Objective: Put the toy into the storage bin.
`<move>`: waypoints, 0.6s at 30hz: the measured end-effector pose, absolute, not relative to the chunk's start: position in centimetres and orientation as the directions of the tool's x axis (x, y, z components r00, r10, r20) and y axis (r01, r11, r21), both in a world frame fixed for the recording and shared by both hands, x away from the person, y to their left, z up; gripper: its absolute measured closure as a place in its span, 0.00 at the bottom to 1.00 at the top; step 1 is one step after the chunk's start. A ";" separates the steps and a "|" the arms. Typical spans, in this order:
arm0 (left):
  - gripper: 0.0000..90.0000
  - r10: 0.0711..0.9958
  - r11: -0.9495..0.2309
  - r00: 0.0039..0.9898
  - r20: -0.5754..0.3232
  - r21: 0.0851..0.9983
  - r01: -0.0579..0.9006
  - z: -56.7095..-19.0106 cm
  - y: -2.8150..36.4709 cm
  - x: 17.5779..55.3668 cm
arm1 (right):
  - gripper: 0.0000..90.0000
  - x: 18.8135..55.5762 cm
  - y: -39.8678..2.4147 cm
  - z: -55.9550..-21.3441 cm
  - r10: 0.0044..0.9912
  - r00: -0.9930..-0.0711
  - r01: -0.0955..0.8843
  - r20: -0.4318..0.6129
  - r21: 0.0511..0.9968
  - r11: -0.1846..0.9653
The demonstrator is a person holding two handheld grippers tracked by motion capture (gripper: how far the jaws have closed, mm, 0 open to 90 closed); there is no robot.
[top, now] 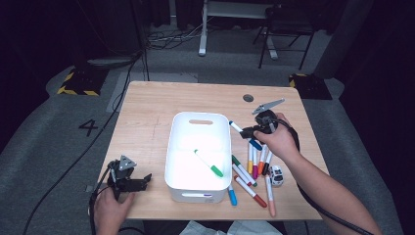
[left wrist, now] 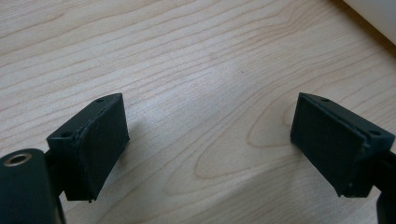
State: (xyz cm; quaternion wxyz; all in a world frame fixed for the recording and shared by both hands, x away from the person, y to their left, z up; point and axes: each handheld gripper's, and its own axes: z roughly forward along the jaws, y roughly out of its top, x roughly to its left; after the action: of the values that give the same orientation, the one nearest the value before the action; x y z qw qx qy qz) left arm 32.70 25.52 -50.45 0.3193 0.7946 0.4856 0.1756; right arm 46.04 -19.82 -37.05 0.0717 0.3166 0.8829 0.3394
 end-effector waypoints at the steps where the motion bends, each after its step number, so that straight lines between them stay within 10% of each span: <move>1: 0.13 0.884 -0.324 0.467 -0.031 0.678 0.660 -50.4 25.5 32.7 | 0.85 45.8 -19.8 -36.7 0.612 -0.786 0.517 0.093 0.642 0.566; 18: 0.13 0.884 -0.324 0.466 -0.031 0.678 0.659 -50.5 25.5 32.7 | 0.85 44.0 -17.9 -33.1 0.542 -0.837 0.446 0.079 0.673 0.591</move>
State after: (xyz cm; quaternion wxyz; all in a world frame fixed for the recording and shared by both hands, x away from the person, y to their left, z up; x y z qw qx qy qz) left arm 32.69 25.52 -50.45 0.3193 0.7945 0.4857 0.1759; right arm 44.02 -17.92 -33.05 0.0673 0.2778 0.8892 0.3571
